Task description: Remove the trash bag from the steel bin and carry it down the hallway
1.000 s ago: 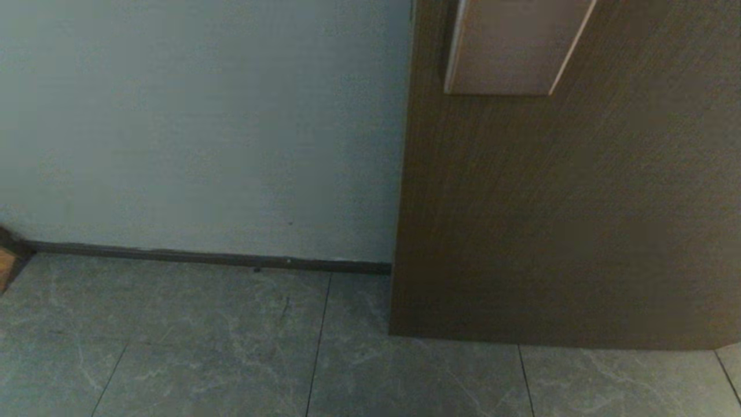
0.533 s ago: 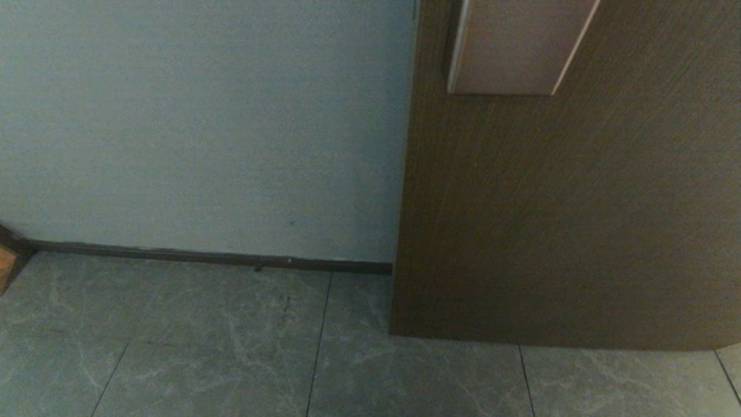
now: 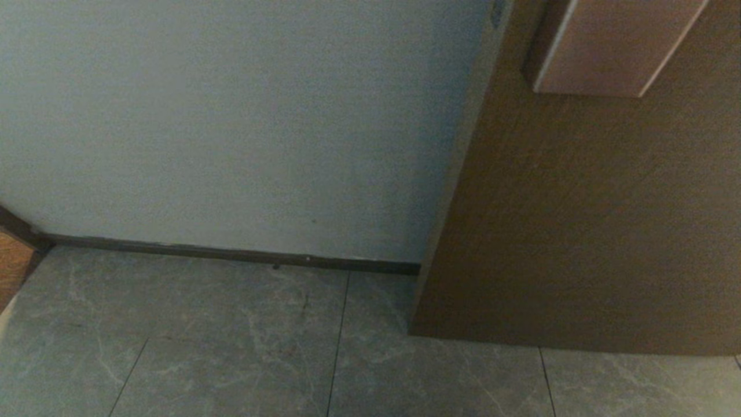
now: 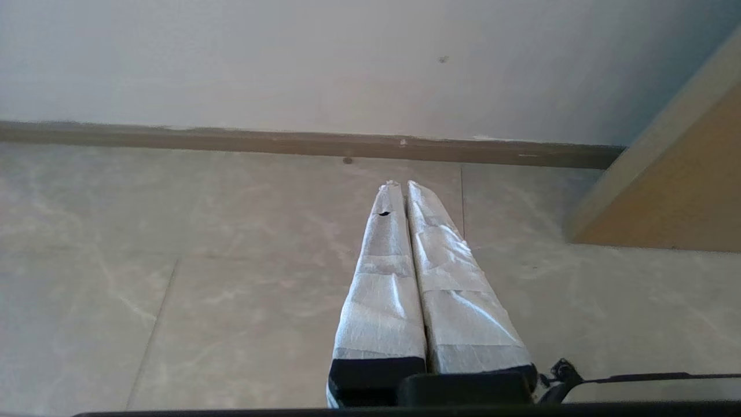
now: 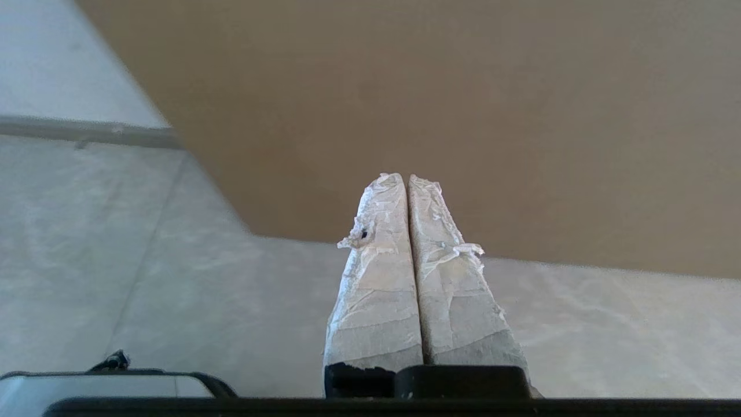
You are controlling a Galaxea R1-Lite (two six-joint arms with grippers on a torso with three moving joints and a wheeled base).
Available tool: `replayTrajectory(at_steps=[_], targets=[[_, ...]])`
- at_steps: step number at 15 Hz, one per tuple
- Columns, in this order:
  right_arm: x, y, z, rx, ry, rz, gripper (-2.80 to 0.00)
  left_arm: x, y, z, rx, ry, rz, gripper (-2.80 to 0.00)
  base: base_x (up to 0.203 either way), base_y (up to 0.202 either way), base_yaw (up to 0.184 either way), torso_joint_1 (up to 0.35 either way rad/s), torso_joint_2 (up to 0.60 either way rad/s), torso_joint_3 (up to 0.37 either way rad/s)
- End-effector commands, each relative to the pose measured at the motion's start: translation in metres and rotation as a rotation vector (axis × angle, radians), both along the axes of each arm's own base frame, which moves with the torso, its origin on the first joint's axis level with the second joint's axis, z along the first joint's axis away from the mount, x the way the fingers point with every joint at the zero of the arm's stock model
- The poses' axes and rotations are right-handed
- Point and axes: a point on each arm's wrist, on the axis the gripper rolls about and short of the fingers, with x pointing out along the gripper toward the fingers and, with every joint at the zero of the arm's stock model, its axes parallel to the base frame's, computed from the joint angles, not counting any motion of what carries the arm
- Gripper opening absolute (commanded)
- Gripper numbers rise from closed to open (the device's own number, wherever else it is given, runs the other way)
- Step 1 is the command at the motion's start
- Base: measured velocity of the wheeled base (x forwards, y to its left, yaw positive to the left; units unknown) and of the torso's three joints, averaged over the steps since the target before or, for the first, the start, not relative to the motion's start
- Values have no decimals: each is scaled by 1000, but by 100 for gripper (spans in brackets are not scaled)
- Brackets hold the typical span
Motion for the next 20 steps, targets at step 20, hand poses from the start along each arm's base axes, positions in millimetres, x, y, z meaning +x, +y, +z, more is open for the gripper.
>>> replayTrajectory(at_steps=[20], targets=[[0,0,0,0,1,1,-280,0,0,0,-2,-1,1,-280,0,194,1,2,3,2]])
